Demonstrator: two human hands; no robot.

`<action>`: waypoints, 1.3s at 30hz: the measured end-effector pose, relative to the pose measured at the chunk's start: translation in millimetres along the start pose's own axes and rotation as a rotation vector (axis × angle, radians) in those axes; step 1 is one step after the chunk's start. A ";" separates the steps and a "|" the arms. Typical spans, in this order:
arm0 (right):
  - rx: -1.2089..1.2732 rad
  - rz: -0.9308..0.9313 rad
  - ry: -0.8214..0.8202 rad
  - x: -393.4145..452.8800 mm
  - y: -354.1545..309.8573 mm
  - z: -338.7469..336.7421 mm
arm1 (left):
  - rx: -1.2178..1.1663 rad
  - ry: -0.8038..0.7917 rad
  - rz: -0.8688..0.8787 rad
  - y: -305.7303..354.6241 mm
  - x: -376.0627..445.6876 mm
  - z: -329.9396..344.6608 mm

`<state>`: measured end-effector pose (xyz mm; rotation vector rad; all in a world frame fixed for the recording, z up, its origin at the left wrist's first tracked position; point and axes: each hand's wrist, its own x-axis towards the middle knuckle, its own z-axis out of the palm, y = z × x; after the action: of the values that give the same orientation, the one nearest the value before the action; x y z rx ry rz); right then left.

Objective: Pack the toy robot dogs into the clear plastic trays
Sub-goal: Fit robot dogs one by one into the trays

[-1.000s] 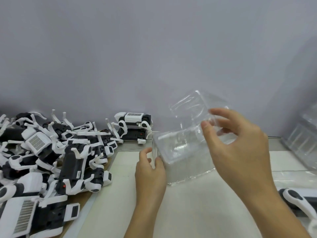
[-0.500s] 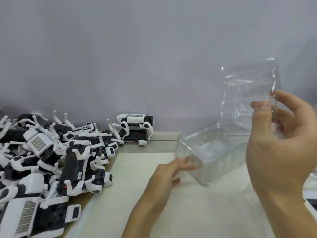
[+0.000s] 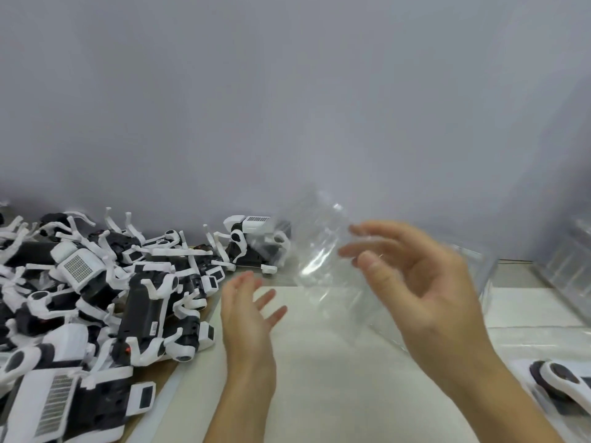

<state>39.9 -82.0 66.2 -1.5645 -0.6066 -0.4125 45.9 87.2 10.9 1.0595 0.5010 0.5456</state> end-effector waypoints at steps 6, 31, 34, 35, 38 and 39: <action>-0.382 0.106 -0.387 -8.3 9.7 3.9 | -0.077 -0.097 -0.082 32.5 8.6 -25.1; -1.088 0.379 -0.160 -6.6 37.7 -32.0 | 1.171 -0.326 0.182 31.6 14.3 -42.4; -1.058 0.380 -0.009 -6.5 43.6 -35.4 | 1.164 -0.335 0.182 31.2 14.6 -42.2; -1.015 0.383 0.061 -5.3 44.9 -36.1 | 1.154 -0.338 0.180 30.7 14.8 -42.2; -0.922 0.332 0.191 -1.1 43.8 -37.2 | 1.135 -0.348 0.183 29.6 14.9 -42.0; -0.923 0.282 0.212 0.4 41.6 -36.8 | 1.134 -0.351 0.187 29.5 14.7 -41.8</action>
<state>69.0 -119.0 36.5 -2.3974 0.0120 -0.6843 25.9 135.8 19.0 2.2535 0.3849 0.1858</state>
